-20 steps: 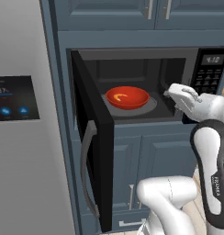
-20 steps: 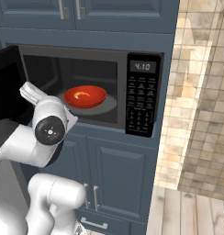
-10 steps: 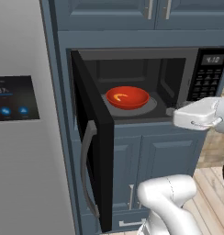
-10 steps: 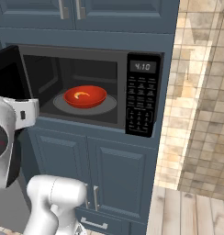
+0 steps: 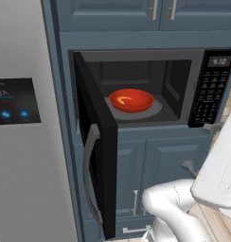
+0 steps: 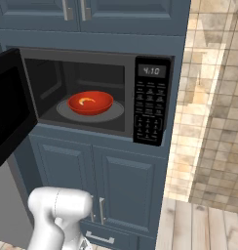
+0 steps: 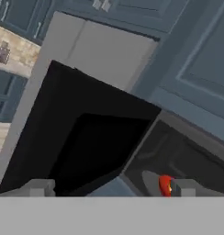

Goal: Remove the kiwi from the bowl and place it on the small plate. Then place the bowl with only the shrimp in the microwave, close the door, and press the start button to microwave the shrimp.

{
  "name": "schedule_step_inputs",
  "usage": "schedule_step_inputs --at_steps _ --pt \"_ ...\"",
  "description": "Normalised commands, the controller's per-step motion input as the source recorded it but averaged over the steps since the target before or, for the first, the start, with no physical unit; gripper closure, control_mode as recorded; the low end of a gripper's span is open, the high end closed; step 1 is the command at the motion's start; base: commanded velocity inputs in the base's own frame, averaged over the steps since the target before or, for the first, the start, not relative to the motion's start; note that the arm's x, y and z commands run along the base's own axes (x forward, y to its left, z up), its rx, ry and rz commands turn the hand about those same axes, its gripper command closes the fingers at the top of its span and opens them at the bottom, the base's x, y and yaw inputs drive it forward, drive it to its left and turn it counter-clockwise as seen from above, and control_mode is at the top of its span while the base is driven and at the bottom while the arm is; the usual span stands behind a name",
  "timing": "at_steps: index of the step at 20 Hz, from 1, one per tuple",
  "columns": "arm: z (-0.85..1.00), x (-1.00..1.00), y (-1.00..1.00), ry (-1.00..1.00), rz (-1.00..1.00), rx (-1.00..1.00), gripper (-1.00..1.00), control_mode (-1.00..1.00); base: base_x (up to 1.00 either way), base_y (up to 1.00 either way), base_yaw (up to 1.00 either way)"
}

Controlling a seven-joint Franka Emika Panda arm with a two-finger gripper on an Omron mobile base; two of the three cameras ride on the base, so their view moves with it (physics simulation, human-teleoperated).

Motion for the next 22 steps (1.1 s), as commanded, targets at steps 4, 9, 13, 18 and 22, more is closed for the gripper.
schedule_step_inputs --at_steps 4,9,13,18,22 --pt "-0.25 -1.00 0.37 -0.37 0.17 -0.48 -1.00 -1.00 0.00 0.00 0.00" --pt "-0.07 -0.85 0.75 -0.29 0.17 -0.47 -1.00 -1.00 0.00 0.00 0.00" --pt "-0.54 0.10 1.00 0.01 0.01 -0.55 -1.00 -1.00 0.00 0.00 0.00" --pt "-0.75 0.65 1.00 0.16 0.00 -0.48 -1.00 -1.00 0.00 0.00 0.00" --pt "-0.59 0.97 0.92 0.05 0.00 -0.33 -1.00 -1.00 0.00 0.00 0.00"
